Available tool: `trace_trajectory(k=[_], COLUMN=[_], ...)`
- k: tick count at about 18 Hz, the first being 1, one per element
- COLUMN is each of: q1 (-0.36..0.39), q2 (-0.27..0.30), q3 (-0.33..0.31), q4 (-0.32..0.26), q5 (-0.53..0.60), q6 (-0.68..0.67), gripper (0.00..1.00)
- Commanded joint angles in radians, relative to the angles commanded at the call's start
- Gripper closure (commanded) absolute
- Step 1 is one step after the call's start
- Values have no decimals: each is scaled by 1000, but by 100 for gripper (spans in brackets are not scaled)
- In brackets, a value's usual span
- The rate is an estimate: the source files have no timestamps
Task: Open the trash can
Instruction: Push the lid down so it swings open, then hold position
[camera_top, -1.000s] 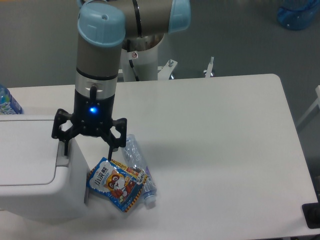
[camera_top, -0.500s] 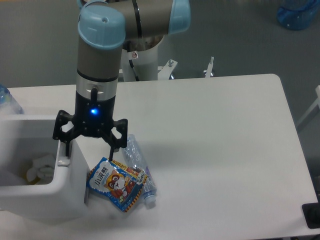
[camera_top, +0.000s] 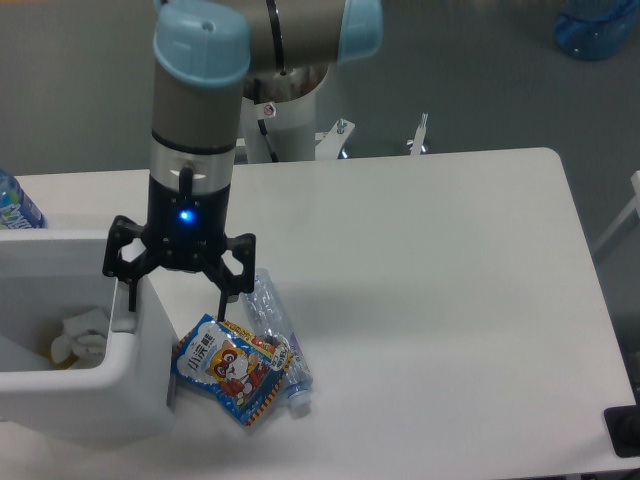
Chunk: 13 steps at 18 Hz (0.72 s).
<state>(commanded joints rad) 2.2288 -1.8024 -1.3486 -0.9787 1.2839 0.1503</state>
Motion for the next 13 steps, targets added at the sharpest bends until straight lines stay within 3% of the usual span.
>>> trace_trajectory(k=[5, 13], q1=[20, 94], q2=[3, 5], q3=[6, -23], q4=[-17, -34], q5=[219, 276], q6=[196, 284], gripper=[0, 0])
